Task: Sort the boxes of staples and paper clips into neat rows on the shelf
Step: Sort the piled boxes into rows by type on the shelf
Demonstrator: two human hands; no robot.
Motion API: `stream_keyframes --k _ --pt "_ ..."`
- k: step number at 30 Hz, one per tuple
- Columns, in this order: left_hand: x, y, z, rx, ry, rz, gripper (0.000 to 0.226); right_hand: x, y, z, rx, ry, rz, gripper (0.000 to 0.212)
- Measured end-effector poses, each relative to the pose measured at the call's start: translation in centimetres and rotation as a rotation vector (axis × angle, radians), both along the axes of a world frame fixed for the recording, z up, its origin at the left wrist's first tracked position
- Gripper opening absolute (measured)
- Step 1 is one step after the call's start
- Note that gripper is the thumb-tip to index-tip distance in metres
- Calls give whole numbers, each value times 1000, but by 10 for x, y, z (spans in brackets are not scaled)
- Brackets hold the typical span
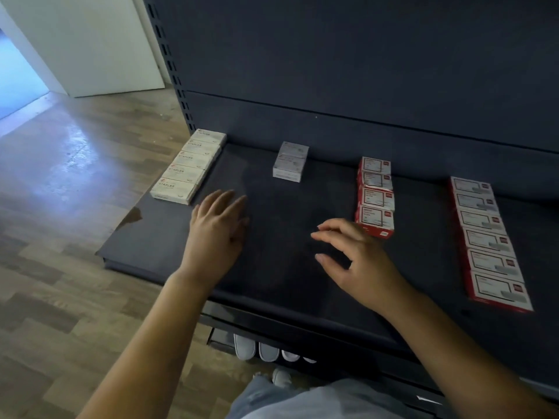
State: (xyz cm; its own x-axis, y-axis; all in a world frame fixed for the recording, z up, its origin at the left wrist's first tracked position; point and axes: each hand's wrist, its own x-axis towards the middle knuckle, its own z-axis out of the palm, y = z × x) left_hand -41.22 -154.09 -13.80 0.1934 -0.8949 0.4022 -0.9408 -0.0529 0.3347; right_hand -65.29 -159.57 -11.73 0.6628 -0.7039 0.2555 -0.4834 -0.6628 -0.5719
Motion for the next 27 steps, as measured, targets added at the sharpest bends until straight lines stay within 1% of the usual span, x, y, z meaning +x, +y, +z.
stream_keyframes --k 2,8,12,16,20,27 --pt "-29 -7 2 9 6 -88 44 -15 -1 1 -16 -2 -40 33" --pt "-116 -32 12 22 -4 -321 43 -79 -6 2 -61 -12 -182 35" --pt "-175 -43 21 -44 -4 -429 40 -134 -10 7 -108 -23 -267 35" --pt "-232 -55 27 -68 -10 -514 39 -194 -10 12 -118 -52 -349 42" --pt "-283 -66 27 -63 -29 -579 38 -257 -11 8 -144 -32 -453 33" --pt "-359 -76 21 -77 -59 -588 40 -360 -19 -1 -159 -8 -581 30"
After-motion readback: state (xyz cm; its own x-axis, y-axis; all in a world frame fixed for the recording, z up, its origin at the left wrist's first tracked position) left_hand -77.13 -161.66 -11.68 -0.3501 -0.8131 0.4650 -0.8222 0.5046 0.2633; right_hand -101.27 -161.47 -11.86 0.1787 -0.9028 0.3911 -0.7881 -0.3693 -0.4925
